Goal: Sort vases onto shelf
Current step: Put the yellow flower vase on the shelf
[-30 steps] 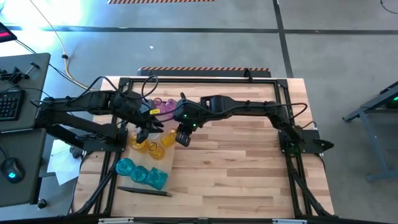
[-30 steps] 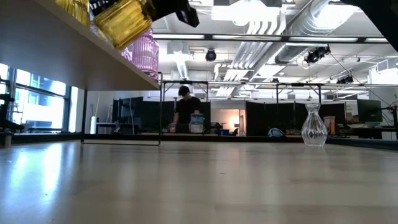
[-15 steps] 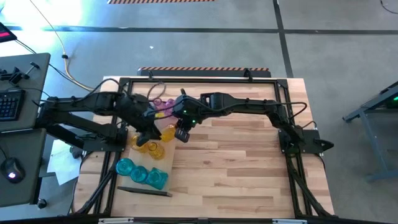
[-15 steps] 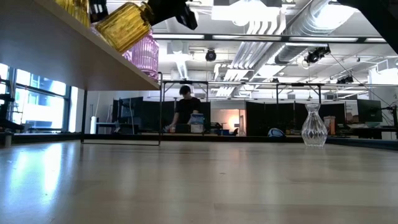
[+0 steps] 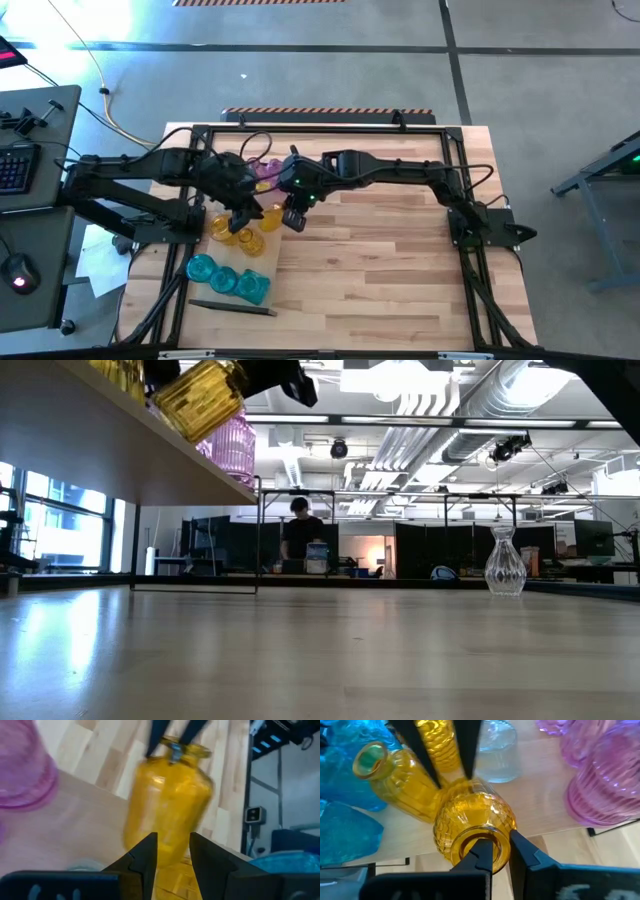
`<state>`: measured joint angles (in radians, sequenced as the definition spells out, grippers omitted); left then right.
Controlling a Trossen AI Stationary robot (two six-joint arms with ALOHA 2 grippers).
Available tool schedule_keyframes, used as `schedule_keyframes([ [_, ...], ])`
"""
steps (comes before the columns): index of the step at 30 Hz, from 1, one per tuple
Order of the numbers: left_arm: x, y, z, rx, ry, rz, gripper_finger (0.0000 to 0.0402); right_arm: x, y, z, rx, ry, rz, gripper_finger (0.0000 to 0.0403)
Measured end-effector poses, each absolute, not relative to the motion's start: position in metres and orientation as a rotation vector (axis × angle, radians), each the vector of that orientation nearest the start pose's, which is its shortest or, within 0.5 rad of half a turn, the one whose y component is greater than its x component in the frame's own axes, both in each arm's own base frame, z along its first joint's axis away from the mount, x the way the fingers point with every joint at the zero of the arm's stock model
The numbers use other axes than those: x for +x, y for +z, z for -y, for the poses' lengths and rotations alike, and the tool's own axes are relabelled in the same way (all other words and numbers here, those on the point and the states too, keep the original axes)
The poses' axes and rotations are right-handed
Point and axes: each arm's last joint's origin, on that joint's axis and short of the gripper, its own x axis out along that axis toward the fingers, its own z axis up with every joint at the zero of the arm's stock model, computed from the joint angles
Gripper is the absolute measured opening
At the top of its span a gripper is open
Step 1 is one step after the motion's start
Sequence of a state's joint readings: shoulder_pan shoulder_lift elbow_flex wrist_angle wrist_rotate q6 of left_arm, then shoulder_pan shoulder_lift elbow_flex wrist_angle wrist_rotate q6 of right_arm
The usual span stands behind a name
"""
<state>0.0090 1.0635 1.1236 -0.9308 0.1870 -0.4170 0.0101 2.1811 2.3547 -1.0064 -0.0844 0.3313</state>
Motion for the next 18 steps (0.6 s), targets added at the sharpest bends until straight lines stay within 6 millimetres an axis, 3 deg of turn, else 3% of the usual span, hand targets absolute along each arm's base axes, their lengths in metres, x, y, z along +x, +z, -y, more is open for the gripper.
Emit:
schedule_keyframes([
  [11, 0.1927, 0.3317, 0.0013, -0.408, 0.129, -0.916, 0.0106, 0.4672, 0.3501, -0.0089, 0.34, -0.049, -0.838, 0.0007],
  [18, 0.1924, 0.3317, 0.0021, -0.421, 0.105, -0.924, 0.0106, 0.469, 0.3512, -0.0086, 0.34, -0.046, -0.816, 0.0007],
])
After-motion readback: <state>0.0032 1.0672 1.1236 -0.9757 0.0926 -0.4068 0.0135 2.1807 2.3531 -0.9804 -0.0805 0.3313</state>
